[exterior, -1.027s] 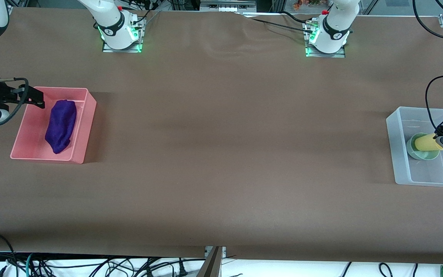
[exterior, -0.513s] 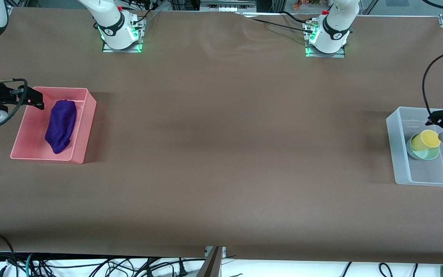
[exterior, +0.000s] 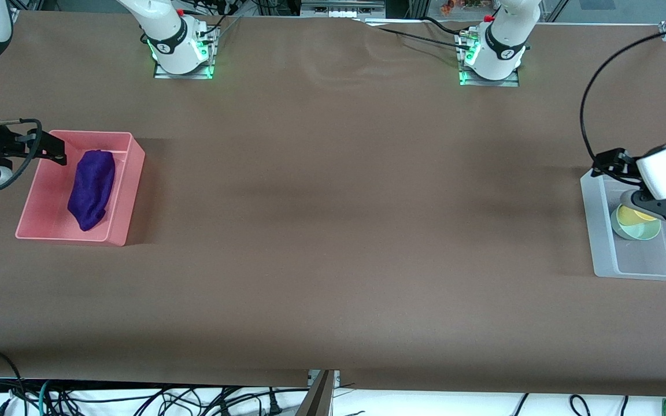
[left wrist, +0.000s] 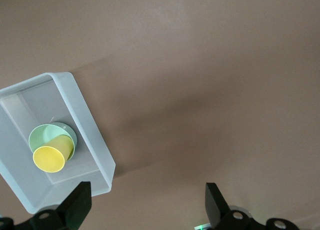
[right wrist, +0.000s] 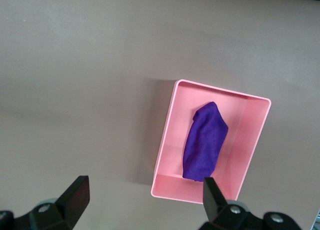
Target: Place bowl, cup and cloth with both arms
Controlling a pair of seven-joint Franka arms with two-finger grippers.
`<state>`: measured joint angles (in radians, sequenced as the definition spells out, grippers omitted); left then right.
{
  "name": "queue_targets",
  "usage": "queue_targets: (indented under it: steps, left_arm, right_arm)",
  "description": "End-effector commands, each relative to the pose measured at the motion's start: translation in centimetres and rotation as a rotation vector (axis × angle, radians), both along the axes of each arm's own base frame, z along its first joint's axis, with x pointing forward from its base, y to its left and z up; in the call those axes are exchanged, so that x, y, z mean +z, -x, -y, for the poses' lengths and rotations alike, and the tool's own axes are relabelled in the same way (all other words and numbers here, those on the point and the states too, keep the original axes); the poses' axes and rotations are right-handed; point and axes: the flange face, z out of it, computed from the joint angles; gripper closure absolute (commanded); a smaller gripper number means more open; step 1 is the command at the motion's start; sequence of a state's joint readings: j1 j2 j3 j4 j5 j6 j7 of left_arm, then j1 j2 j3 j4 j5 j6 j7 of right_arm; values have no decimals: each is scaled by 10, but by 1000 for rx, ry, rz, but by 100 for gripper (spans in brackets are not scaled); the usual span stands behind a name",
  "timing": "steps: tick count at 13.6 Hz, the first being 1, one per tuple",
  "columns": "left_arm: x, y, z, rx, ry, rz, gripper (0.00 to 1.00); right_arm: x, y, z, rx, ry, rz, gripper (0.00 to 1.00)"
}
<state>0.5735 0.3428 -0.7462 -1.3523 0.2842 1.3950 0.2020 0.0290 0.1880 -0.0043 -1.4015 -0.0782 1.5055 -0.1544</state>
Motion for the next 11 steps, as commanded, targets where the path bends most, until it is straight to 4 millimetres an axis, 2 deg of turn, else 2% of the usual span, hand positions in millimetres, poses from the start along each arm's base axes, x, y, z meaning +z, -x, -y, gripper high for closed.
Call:
queue_targets:
  steps: [1, 2, 4, 8, 11]
  left_arm:
    - [22, 13, 22, 144, -14, 42, 0]
    - [28, 24, 46, 206, 5, 91, 0]
    - [30, 25, 42, 338, 49, 156, 0]
    - [22, 67, 50, 316, 35, 200, 0]
    - [14, 68, 45, 268, 37, 191, 0]
  right_arm:
    - [7, -2, -1, -10, 9, 4, 0]
    - [6, -2, -1, -12, 9, 3, 0]
    - [7, -2, -2, -10, 9, 4, 0]
    - [6, -1, -2, -10, 9, 1, 0]
    - [6, -1, -2, -12, 9, 1, 0]
